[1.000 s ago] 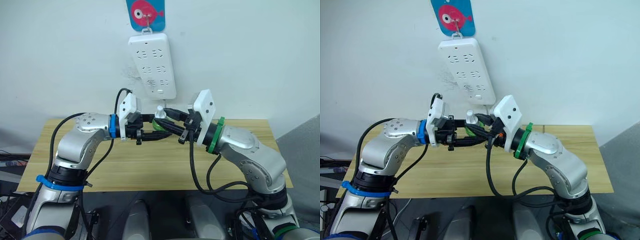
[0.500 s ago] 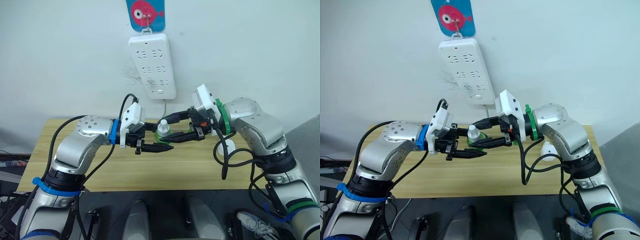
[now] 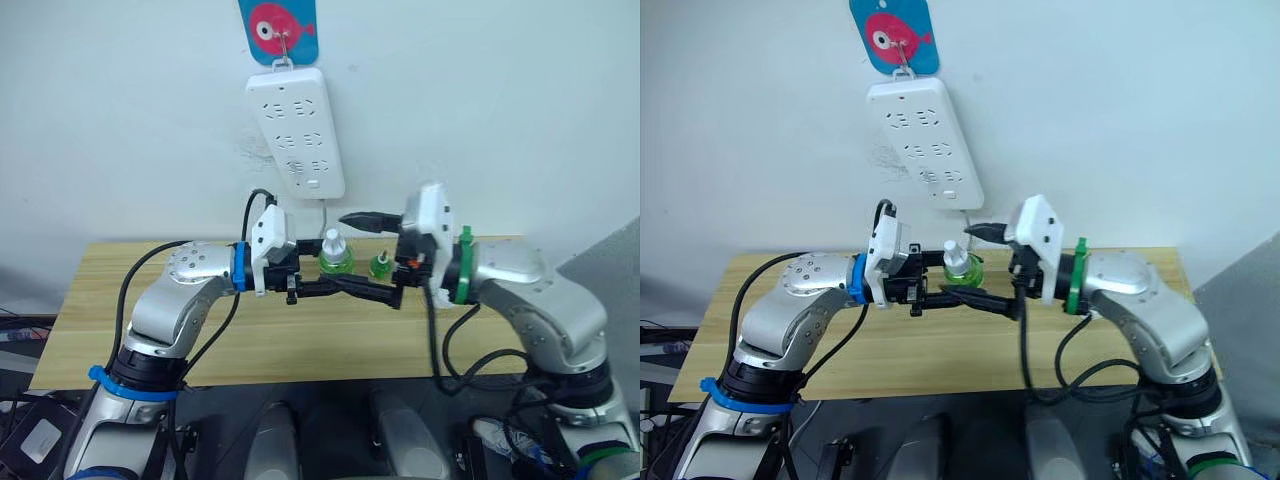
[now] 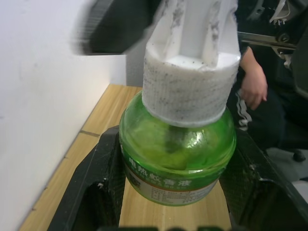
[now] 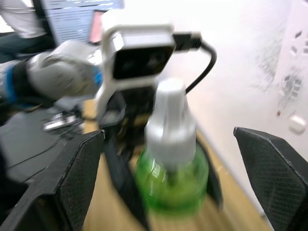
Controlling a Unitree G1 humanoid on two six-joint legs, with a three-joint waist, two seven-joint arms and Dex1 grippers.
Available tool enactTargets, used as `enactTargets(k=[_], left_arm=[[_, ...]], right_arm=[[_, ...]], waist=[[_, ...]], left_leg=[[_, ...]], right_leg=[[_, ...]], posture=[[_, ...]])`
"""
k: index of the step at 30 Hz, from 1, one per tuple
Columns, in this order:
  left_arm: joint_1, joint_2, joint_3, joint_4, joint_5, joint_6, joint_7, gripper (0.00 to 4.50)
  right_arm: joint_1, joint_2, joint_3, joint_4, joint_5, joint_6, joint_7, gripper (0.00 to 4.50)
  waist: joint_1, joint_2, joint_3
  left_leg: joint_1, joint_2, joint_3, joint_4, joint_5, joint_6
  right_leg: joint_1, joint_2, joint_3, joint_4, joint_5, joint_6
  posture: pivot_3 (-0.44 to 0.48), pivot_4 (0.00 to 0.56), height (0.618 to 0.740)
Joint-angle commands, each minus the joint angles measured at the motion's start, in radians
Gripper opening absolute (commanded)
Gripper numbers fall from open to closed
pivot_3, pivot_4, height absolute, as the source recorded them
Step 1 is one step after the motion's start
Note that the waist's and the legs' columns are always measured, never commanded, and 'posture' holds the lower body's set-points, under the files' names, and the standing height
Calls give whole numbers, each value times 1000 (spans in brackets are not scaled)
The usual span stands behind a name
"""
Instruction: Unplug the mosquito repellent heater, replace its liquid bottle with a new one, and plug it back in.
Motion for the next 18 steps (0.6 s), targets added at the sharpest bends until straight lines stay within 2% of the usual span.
enactTargets(k=[1, 6, 9, 14, 18], left_arm=[[-10, 4, 0, -15, 3, -32, -14, 2341], [-13, 0, -3, -8, 11, -42, -23, 2341], [-13, -3, 0, -6, 11, -42, -20, 2341], [-3, 3, 8, 14, 20, -60, -28, 2336], [-3, 3, 8, 27, 22, -72, -31, 2335]], right_arm=[[-37, 16, 25, -3, -52, -20, -56, 4500], [-69, 8, 13, 48, -59, -30, -44, 4500], [-69, -59, -8, 73, -57, -44, 12, 4500], [-47, -235, -101, 82, 40, -17, 175, 4500], [-45, -252, -109, 50, 117, 21, 210, 4500]], waist=[[2, 0, 0], [7, 0, 0], [9, 0, 0], [13, 0, 0], [6, 0, 0]], left_leg=[[0, 0, 0, 0, 0, 0], [-1, 0, 0, 0, 0, 0], [-1, 0, 0, 0, 0, 0], [-1, -1, 0, 0, 0, 0], [0, 0, 0, -1, 0, 1]], right_leg=[[0, 0, 0, 0, 0, 0], [0, 0, 0, -2, 0, 0], [0, -1, 0, -2, 0, 0], [1, -1, -1, -3, 0, 0], [2, 0, 0, -3, 0, 0]], posture=[[-118, 208, 740], [-117, 207, 740], [-117, 207, 740], [-121, 211, 740], [-123, 209, 740]])
